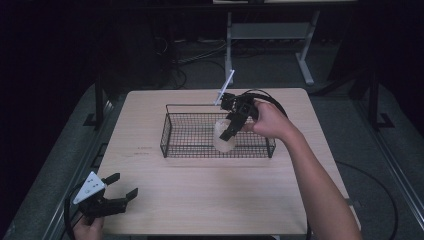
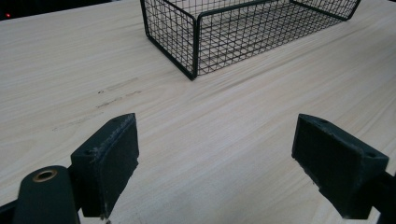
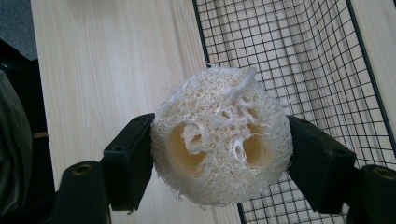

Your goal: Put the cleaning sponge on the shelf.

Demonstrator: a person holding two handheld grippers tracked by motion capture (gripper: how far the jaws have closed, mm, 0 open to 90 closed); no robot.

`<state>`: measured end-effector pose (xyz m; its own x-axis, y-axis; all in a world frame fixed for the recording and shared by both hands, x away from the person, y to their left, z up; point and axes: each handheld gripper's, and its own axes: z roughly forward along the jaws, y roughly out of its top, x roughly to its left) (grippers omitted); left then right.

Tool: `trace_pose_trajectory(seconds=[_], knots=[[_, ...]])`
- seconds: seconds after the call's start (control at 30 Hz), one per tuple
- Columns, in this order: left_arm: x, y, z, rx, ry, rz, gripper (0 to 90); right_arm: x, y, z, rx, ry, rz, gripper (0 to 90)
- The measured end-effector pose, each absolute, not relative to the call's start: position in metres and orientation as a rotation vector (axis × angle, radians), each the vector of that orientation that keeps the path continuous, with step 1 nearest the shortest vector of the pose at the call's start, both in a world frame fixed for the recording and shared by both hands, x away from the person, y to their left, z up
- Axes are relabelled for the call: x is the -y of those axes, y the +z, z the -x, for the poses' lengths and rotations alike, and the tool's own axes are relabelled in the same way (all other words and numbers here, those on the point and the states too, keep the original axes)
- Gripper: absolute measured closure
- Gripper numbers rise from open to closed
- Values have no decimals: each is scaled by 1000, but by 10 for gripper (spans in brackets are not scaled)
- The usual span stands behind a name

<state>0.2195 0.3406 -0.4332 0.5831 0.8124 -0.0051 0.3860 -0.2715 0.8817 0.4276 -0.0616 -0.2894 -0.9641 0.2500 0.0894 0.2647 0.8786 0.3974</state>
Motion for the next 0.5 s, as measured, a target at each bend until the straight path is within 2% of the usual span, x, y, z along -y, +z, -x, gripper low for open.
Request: trace_pose_trajectory(seconds=[0.5], knots=[[-341, -433, -220, -965, 569, -1879, 139, 57, -291, -447, 3021, -627, 459, 278]])
